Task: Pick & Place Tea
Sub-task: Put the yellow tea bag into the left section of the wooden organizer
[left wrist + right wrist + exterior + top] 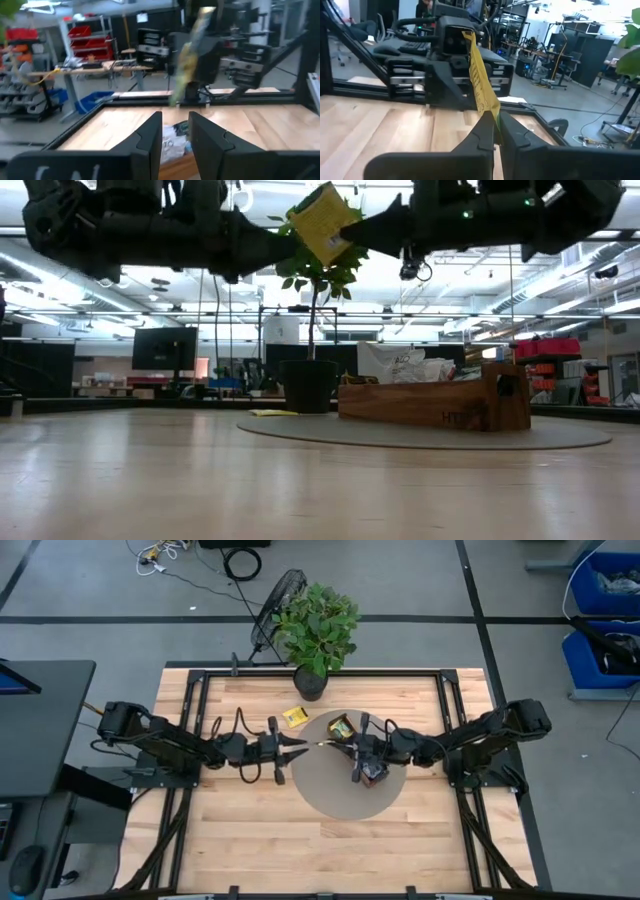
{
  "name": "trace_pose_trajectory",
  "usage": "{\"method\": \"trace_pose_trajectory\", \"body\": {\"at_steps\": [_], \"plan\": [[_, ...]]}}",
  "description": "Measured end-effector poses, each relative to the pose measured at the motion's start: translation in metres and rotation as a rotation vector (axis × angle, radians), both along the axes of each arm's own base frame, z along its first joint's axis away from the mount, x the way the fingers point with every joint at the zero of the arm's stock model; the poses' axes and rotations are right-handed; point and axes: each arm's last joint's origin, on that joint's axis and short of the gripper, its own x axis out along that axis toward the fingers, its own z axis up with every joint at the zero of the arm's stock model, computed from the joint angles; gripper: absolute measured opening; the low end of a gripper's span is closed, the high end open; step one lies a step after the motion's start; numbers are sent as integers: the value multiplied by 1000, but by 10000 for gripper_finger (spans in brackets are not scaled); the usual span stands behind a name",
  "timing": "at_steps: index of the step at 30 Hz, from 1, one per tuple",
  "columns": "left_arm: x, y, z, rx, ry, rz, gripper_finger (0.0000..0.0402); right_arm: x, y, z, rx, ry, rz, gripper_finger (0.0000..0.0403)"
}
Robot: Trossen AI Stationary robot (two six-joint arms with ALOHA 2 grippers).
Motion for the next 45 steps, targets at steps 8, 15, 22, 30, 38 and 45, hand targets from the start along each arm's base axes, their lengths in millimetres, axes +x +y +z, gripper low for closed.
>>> {"method": "trace_pose_trajectory", "body": {"at_steps": [8, 15, 22, 30, 38, 45], "plan": [[10, 0, 13, 23, -30, -5, 99, 9, -4, 11, -4, -6, 32, 4], [11, 2, 13, 13, -17, 22, 99, 9, 0, 13, -22, -14, 49, 4], [11, 2, 13, 36, -14, 25, 97, 9, -3, 12, -4, 0, 39, 4], [11, 1, 13, 51, -19, -18, 41, 10, -11, 11, 41, 4, 30, 4], [11, 1, 12, 53, -10, -23, 3, 10, -10, 9, 45, 22, 76, 21], [12, 0, 0, 41, 117, -30, 2, 2, -8, 6, 95, 156, 51, 89]]}}
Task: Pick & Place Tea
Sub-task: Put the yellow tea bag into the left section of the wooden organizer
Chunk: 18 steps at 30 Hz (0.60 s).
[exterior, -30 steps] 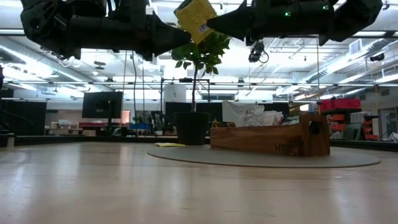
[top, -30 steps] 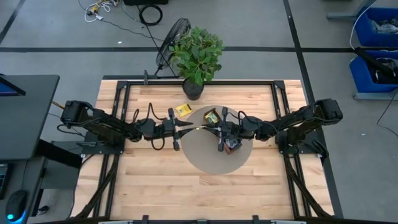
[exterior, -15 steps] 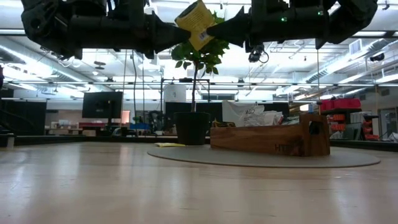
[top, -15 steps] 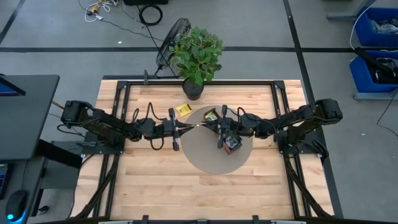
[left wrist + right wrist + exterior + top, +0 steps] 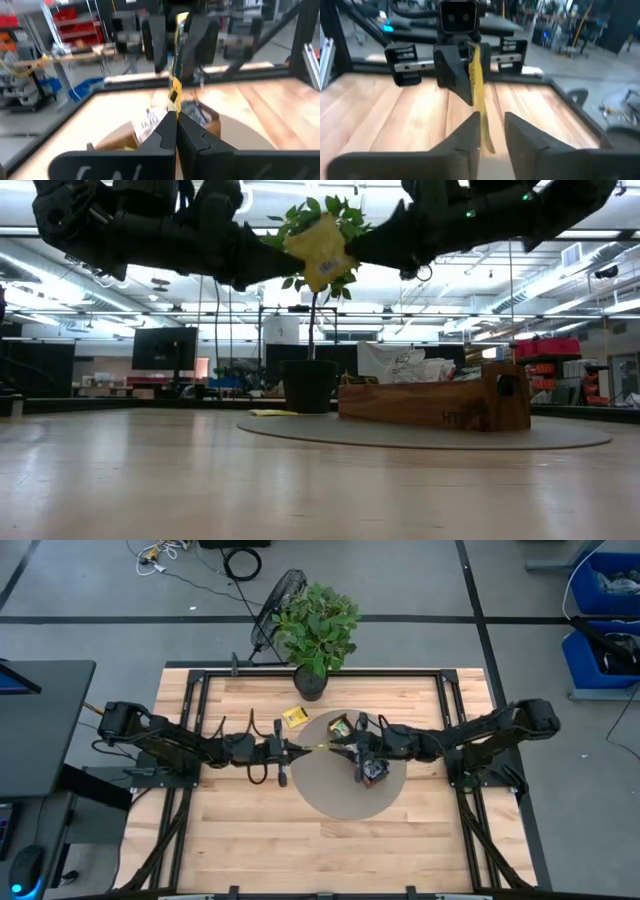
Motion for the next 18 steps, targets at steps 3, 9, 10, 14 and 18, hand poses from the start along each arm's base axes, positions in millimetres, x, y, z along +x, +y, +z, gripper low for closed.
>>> {"method": "trace_pose_trajectory", "body": {"at_steps": [3, 9, 10, 14, 18], "plan": [[0, 0, -6, -8, 61, -3, 2, -11, 2, 4, 11, 78, -20, 123], [-1, -2, -15, -40, 153, -51, 1, -19, 11, 24, 44, 249, 2, 172], [-1, -2, -16, -51, 158, -54, 1, -18, 13, 26, 41, 280, 6, 178], [-1, -3, -16, -60, 167, -105, 1, -9, 17, 36, 24, 355, 16, 193], [3, -3, -17, -84, 236, -103, 1, 2, 18, 47, 0, 363, 24, 199]]}}
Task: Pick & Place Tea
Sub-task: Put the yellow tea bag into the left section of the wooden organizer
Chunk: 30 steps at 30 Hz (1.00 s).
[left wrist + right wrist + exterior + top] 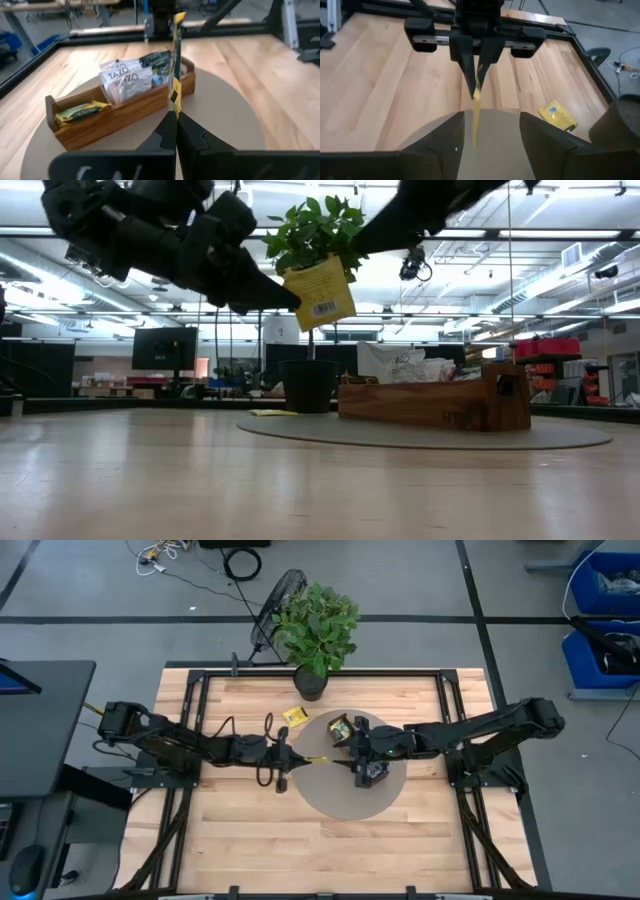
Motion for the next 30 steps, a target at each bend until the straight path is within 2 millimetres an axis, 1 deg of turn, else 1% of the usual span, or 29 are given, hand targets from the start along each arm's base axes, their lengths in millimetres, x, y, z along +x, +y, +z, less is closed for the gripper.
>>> {"method": "trace_pose_trajectory", "body": {"at_steps": [3, 6, 8, 10, 13, 17, 20, 22, 24, 28, 30], "plan": [[8, -1, 6, 3, 41, 0, 1, 11, 1, 3, -19, 11, 16, 199], [14, -1, 13, 8, 59, -2, 1, 23, 4, 4, -3, 33, 53, 195], [17, -2, 17, 28, 69, -20, 1, 29, 5, 0, -15, 85, 57, 191], [18, -1, 16, 32, 103, -22, 1, 35, 6, -4, -25, 115, 58, 187], [19, 0, 18, 29, 100, -19, 1, 41, 5, -5, -48, 132, 30, 182], [19, 0, 17, 33, 106, -19, 2, 41, 5, -6, -69, 134, 11, 168], [18, 0, 17, 35, 112, -21, 2, 41, 5, -6, -68, 138, 9, 144], [19, 0, 17, 36, 107, -20, 2, 41, 5, -6, -68, 138, 9, 120], [19, 0, 17, 36, 108, -20, 2, 41, 5, -6, -66, 140, 11, 89], [19, 1, 17, 29, 109, -13, 3, 41, 5, -6, -65, 143, 18, 16], [19, 2, 17, 29, 104, -9, 7, 40, 5, -6, -52, 143, 9, 9]]}}
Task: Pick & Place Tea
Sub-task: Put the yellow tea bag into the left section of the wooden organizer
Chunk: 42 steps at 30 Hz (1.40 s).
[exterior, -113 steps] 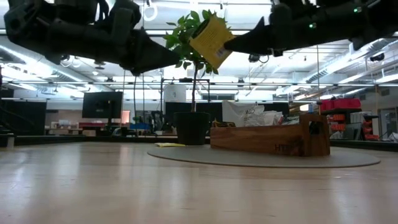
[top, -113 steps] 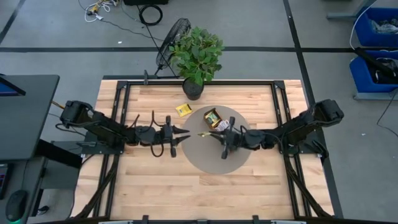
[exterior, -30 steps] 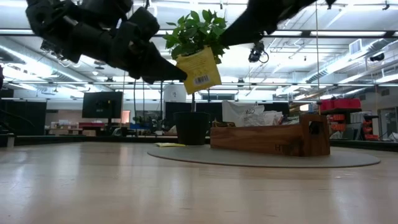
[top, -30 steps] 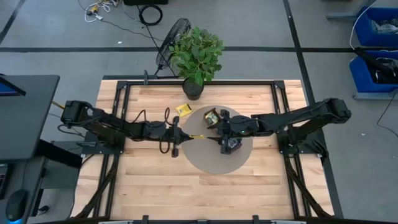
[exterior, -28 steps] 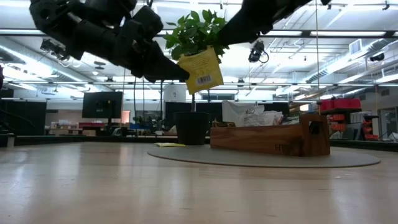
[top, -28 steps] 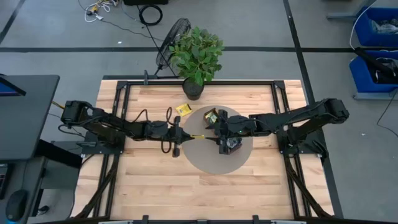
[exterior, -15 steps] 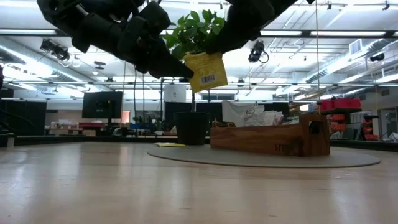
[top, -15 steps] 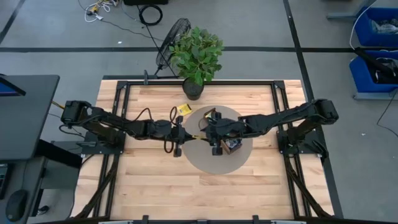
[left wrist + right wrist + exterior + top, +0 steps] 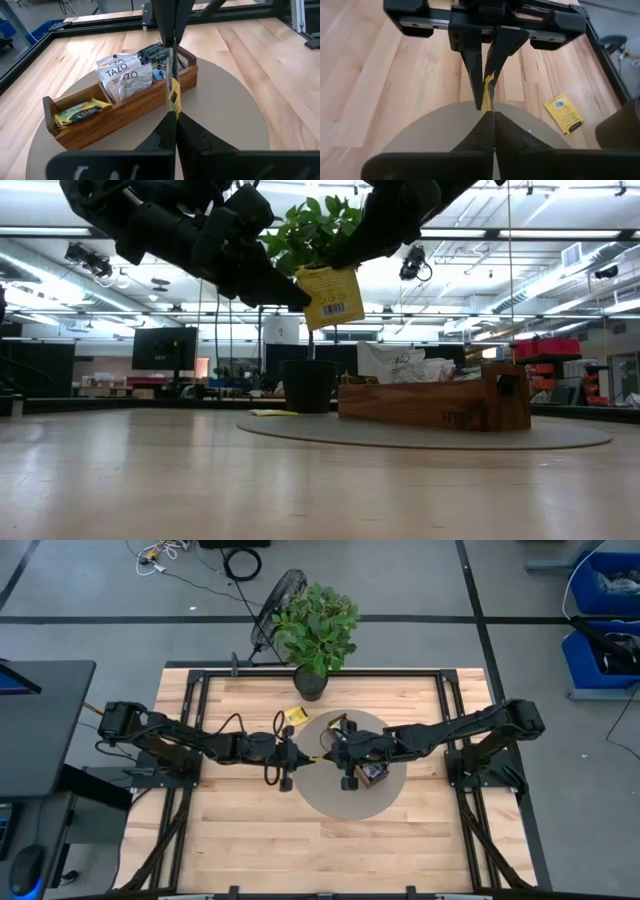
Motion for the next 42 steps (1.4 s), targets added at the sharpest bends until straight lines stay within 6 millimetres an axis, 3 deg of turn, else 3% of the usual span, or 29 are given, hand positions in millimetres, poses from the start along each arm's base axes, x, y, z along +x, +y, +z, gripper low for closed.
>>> {"method": "trace_pose_trajectory", "body": {"at_steps": [9, 15, 20, 29, 34, 42], "plan": [[0, 5, 2, 34, -33, 177, 66, -4, -3, -3, 8, 30, -135, 2], [-14, -4, -7, 45, -153, 78, 91, -8, -6, -8, -19, 56, -255, 1], [-30, -3, -19, 23, -228, 75, 94, -11, -8, -15, -30, 10, -318, 1], [-47, 9, -24, 9, -272, 145, 94, -27, -20, -33, -135, -154, -696, 0], [-53, 15, -26, 11, -296, 177, 94, -28, -23, -44, -133, -252, -771, 0], [-55, 21, -26, -9, -306, 206, 94, -28, -31, -63, -123, -245, -851, 0]]}}
